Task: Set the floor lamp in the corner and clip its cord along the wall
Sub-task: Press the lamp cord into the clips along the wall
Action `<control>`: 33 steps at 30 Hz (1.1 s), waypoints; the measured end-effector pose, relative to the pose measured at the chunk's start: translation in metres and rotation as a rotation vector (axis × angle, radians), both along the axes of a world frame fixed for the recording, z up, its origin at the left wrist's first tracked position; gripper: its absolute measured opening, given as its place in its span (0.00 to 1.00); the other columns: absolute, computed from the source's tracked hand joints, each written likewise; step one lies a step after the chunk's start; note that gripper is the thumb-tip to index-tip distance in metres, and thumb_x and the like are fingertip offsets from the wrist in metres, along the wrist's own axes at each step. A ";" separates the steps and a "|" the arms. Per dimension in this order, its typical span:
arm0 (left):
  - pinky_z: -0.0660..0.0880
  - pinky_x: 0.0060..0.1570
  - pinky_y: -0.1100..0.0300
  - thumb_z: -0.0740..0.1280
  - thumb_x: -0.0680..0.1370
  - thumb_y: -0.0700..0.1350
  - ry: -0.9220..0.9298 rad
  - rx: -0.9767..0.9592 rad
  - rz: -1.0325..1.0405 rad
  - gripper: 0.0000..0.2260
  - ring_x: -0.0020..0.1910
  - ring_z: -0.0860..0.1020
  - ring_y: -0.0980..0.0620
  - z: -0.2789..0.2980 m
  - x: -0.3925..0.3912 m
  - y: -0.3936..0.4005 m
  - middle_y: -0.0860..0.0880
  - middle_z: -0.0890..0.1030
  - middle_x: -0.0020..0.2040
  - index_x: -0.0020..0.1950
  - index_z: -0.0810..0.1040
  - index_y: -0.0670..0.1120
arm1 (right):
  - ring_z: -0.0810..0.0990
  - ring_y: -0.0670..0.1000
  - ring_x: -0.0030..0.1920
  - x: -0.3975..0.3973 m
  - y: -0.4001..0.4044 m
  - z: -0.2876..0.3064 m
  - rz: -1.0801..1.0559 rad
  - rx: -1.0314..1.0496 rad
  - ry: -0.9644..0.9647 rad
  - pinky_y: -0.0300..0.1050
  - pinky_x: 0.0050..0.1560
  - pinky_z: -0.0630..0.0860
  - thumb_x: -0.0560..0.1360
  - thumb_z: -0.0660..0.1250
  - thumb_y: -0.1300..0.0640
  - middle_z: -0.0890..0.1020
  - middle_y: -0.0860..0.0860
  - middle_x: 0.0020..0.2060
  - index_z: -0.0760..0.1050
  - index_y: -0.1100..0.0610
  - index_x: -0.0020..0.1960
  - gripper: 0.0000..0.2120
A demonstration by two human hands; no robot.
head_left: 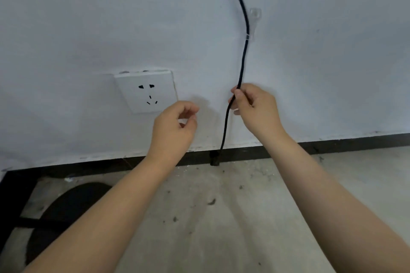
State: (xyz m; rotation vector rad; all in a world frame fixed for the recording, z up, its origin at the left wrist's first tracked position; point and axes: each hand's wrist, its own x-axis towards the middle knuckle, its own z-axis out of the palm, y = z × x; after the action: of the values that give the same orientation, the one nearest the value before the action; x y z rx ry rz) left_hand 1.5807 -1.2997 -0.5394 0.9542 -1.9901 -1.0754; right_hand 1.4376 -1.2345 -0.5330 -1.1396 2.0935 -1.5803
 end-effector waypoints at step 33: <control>0.66 0.37 0.55 0.57 0.80 0.39 -0.509 -0.078 -0.177 0.10 0.43 0.75 0.40 -0.112 0.075 -0.006 0.35 0.78 0.45 0.50 0.73 0.33 | 0.78 0.41 0.21 0.035 -0.033 -0.068 0.077 0.240 -0.357 0.33 0.26 0.79 0.73 0.62 0.65 0.76 0.54 0.29 0.72 0.56 0.33 0.11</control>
State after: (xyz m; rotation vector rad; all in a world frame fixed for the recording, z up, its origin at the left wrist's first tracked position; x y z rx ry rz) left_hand 1.6553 -1.3059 -0.6515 1.1068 -2.5499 -0.8966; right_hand 1.4724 -1.2670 -0.6015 -0.7812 1.9133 -1.3380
